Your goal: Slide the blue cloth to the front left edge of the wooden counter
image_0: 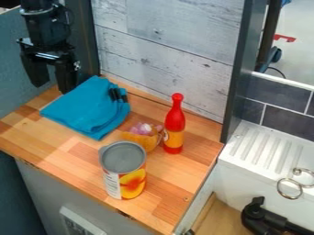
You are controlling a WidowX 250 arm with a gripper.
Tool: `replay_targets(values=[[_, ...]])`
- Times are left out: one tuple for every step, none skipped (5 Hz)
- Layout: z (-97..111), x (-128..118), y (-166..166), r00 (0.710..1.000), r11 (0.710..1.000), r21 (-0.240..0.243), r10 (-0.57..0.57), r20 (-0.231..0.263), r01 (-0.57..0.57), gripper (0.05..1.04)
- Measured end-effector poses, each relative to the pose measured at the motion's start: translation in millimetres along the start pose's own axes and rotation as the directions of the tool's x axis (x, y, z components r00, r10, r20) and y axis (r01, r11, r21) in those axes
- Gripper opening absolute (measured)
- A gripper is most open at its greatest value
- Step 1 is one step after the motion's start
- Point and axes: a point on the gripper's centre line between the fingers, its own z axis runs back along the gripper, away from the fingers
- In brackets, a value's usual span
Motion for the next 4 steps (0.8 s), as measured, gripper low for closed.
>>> replay_targets(values=[[-11, -2, 0, 0.999, 1.000, -0.016, 0.001, -0.036, -0.001, 1.003], [-16, 21, 9, 0.999, 1.000, -0.015, -0.023, -0.032, 0.022, 1.003], [-31, 56, 14, 0.999, 0.999, 0.018, -0.051, -0.004, 0.051, 1.003], [-56, 87, 17, 0.994, 0.993, 0.041, -0.108, -0.020, 0.109, 1.003]])
